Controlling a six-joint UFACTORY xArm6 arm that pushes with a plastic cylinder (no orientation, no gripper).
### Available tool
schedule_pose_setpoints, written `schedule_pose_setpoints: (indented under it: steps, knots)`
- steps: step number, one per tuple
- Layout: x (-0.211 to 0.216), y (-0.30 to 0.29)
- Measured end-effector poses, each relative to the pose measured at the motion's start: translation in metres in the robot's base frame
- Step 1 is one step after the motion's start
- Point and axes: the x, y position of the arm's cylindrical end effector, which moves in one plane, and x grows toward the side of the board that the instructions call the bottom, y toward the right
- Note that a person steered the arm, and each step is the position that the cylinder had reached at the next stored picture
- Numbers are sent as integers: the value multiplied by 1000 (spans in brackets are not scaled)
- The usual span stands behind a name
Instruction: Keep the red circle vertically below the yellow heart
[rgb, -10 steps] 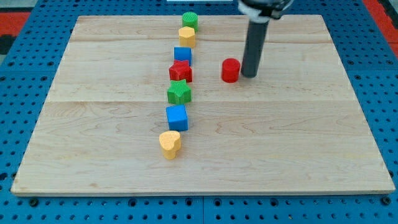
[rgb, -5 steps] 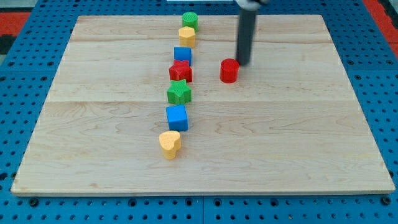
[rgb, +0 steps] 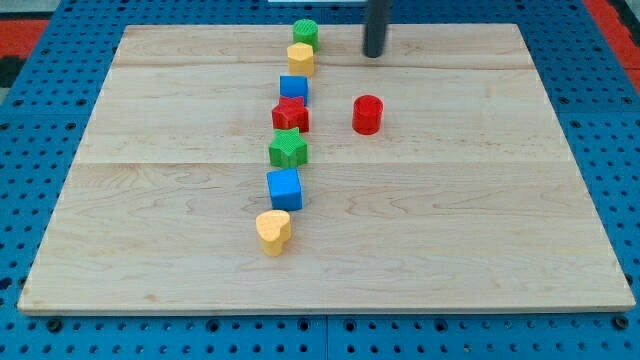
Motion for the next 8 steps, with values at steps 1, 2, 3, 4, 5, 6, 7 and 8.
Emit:
schedule_pose_setpoints:
  steps: [1,2,3,4,5,6,7,8]
  knots:
    - [131,12]
    - [204,36]
    - [202,19]
    - [189,5]
    - [222,3]
    - [274,12]
    - [301,12]
    - [303,51]
